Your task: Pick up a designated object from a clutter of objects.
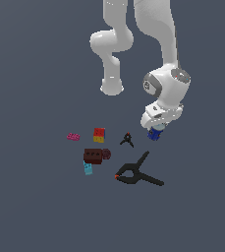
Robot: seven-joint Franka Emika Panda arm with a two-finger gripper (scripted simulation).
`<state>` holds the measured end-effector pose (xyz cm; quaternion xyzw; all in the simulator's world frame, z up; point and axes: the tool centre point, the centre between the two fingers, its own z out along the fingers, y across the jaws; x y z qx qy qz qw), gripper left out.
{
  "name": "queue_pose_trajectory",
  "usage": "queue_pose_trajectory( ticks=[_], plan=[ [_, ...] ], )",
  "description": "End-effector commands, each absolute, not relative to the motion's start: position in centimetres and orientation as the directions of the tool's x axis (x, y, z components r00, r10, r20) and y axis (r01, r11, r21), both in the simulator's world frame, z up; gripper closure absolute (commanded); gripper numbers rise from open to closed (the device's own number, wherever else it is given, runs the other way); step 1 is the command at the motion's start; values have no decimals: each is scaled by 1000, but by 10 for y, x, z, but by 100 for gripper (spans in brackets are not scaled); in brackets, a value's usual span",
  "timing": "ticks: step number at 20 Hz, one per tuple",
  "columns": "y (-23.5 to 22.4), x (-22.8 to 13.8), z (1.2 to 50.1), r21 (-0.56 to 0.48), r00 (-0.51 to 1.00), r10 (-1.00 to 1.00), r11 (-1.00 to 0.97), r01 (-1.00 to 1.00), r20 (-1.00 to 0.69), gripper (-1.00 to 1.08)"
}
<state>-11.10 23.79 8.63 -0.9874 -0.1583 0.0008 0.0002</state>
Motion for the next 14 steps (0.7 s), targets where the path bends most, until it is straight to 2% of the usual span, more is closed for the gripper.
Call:
queue_pose_trajectory(
  ticks=[1,5,6,14],
  plan=[
    [238,-111,78,-1,950,313,-950,313,0,-92],
    [238,-111,74,-1,950,313,-950,313,0,-92],
    [238,-111,74,-1,950,313,-950,313,0,108],
    [238,-111,74,-1,950,313,-950,313,0,108]
  ],
)
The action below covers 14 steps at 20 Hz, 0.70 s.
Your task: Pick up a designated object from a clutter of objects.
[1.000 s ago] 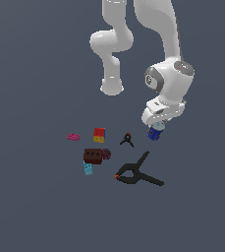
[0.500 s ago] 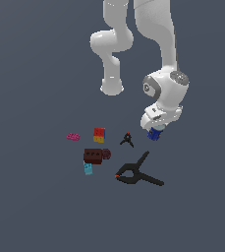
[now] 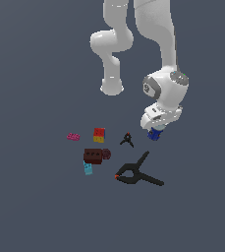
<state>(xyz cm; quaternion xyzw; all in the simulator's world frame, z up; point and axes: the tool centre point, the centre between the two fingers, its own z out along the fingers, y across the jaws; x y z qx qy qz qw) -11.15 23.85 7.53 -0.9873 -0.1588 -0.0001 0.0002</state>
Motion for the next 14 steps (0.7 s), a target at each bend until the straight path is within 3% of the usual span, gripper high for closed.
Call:
queue_pose_trajectory(
  ticks=[1,14],
  plan=[
    [238,-111,74,-1,950,313,-950,313,0,108],
    [213,-96,106,-1,949,314,-949,314,0,108]
  ],
)
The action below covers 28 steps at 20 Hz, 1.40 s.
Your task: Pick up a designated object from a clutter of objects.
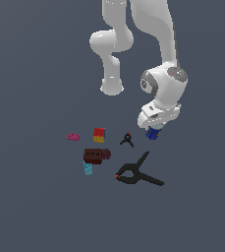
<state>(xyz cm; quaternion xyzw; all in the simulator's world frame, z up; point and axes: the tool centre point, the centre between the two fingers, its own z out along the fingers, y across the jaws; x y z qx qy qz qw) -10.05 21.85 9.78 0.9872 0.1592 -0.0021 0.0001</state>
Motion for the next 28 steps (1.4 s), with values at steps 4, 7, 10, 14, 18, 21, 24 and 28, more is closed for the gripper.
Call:
queue_pose_trajectory(
  ticks=[4,7,10,14,18,21,24,28],
  plan=[
    [193,-83,131,-3,949,314,-949,314,0,108],
    [175,-71,154,-4,949,315,-949,315,0,108],
    [155,-58,180,-5,949,315,-949,315,0,108],
    [125,-39,216,-6,949,315,-949,315,0,108],
    [96,-20,252,-5,949,315,-949,315,0,108],
    [73,-5,280,-4,949,314,-949,314,0,108],
    [52,10,305,-3,950,314,-950,314,0,108],
    [30,26,333,-2,950,313,-950,313,0,108]
  ],
)
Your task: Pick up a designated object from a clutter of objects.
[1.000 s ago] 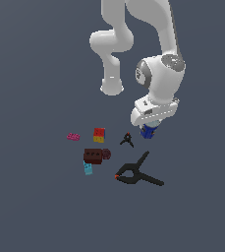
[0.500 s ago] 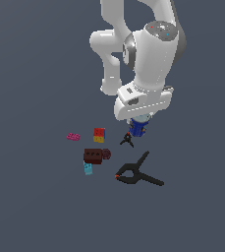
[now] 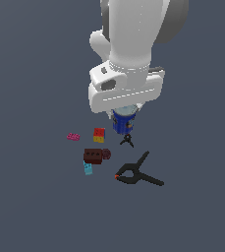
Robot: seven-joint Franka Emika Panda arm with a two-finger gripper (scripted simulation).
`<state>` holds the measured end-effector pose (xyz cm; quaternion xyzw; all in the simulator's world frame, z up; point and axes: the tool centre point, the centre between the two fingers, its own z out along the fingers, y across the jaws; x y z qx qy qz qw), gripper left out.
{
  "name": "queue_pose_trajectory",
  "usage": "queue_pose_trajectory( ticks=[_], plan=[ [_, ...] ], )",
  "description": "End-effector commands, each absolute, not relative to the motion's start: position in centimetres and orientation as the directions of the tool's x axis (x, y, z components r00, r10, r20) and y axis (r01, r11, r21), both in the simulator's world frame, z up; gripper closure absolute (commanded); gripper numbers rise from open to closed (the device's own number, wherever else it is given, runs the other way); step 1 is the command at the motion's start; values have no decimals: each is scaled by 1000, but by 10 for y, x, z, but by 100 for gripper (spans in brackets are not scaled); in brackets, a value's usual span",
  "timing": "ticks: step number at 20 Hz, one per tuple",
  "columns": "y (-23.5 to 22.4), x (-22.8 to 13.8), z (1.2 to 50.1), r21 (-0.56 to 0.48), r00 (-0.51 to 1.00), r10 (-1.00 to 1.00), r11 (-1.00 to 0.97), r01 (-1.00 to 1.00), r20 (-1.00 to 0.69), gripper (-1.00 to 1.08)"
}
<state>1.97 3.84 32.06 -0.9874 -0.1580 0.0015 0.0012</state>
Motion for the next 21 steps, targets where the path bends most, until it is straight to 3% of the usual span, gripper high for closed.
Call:
queue_pose_trajectory(
  ticks=[1,10,21],
  plan=[
    [26,29,338,-1,950,313,-950,313,0,108],
    [1,50,370,0,950,313,-950,313,0,108],
    [-3,54,375,0,950,313,-950,313,0,108]
  ],
)
